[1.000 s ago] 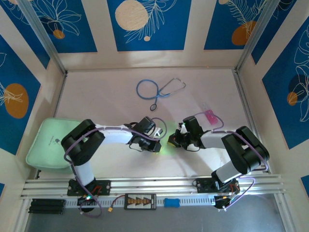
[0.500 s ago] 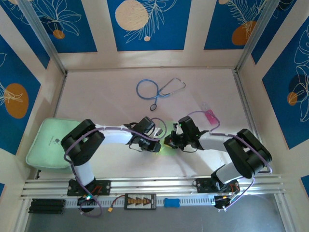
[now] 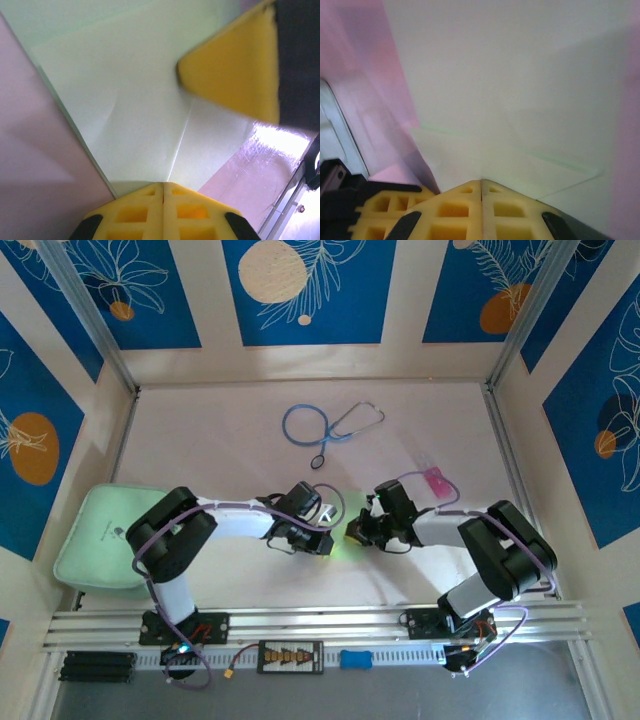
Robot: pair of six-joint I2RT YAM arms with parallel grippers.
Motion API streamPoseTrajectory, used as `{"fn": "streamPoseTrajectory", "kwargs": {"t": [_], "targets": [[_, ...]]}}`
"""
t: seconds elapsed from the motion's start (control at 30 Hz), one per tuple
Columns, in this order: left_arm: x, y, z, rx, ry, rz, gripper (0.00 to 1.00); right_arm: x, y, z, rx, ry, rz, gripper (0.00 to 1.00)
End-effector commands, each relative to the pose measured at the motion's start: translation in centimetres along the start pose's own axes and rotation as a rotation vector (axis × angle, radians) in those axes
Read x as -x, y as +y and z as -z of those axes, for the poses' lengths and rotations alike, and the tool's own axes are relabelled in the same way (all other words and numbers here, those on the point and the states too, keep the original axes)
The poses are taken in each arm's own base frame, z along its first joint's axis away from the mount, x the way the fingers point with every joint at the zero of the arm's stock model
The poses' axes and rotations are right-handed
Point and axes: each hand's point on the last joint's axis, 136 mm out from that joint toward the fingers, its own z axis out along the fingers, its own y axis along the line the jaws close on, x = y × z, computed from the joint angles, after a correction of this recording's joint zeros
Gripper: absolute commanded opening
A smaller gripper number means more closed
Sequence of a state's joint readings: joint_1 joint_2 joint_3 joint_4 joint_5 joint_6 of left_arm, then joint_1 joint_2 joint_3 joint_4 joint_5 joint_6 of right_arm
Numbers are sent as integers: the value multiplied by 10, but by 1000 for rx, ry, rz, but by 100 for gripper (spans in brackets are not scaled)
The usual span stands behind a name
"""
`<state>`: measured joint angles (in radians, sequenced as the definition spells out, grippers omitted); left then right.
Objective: Fold a paper plane with a square sheet of paper (pick it up from the middle)
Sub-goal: Fold the triangle a second time at the center of the table.
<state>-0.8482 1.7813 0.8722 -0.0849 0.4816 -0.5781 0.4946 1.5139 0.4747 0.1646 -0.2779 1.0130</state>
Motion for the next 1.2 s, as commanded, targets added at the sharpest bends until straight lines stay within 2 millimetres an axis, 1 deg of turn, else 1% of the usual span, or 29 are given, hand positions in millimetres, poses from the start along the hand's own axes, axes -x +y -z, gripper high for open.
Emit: {"fn": "streamPoseTrajectory", "kwargs": {"t": [0.0,0.23,0.33,0.43,0.53,0.63,0.73,0.77,0.83,0.93,1.0,1.17], "targets": [[-26,33,-7,93,75,61,0,8,-16,9,-33,-39,-28,5],[-26,33,-6,93,73,61,0,33,-32,28,1,-115,-100,6],[-25,32,-6,91,70,61,0,38,-30,38,8,-143,-88,6],[-23,29,-4,81,61,58,0,36,-24,49,7,-162,-67,9],[-19,22,0,63,47,57,1,27,-12,62,10,-172,-29,13],[-7,6,11,23,2,39,7,8,-5,66,2,-161,-5,23],[11,-12,24,10,-46,-2,14,-14,-7,62,-21,-121,-7,29],[18,-16,28,12,-61,-16,17,-19,-9,61,-41,-114,-11,30],[30,-23,33,15,-82,-43,19,-29,-14,59,-78,-109,-25,31],[41,-21,33,48,-76,-67,19,-38,-18,57,-94,-111,-59,33],[46,-14,30,81,-66,-76,18,-41,-19,56,-91,-112,-68,34],[50,-2,20,113,-47,-78,15,-48,-15,50,-77,-81,-87,35]]}}
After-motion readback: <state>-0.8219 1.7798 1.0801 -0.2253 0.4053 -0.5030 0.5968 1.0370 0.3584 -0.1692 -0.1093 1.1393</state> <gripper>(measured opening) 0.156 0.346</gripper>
